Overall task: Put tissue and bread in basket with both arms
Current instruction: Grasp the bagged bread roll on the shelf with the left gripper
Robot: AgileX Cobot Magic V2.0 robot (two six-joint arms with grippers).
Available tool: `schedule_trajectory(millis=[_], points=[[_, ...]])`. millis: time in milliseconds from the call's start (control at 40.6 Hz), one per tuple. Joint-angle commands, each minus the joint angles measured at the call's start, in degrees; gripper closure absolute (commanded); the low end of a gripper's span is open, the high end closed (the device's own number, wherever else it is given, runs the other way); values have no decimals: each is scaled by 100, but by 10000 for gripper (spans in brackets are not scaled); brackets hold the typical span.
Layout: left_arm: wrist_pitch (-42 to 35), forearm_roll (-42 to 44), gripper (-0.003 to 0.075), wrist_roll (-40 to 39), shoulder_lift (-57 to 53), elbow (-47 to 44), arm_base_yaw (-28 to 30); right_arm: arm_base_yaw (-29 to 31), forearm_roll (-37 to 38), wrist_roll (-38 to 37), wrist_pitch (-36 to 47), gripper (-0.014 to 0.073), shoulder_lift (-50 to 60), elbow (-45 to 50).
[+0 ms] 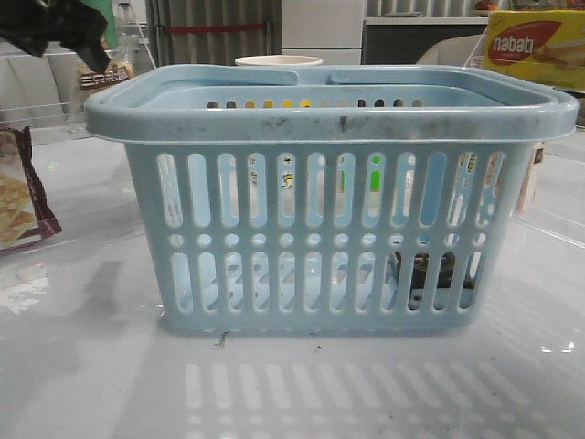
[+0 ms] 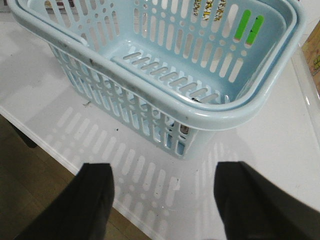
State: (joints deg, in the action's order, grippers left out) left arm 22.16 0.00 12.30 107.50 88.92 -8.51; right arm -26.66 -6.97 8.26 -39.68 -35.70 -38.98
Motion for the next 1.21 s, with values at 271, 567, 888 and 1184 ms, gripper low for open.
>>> schedule_trajectory(millis=[271, 567, 888, 1184], points=[[-1167, 192, 203, -56, 680, 1002, 8, 0, 22, 58, 394, 55, 9, -153], [-991, 371, 562, -56, 680, 1002, 8, 0, 22, 58, 399, 55, 9, -153], [-227, 371, 629, -56, -25, 1016, -3, 0, 22, 58, 399, 55, 9, -153], [1010, 199, 629, -56, -1392, 1016, -94, 0, 22, 58, 399, 55, 9, -153]])
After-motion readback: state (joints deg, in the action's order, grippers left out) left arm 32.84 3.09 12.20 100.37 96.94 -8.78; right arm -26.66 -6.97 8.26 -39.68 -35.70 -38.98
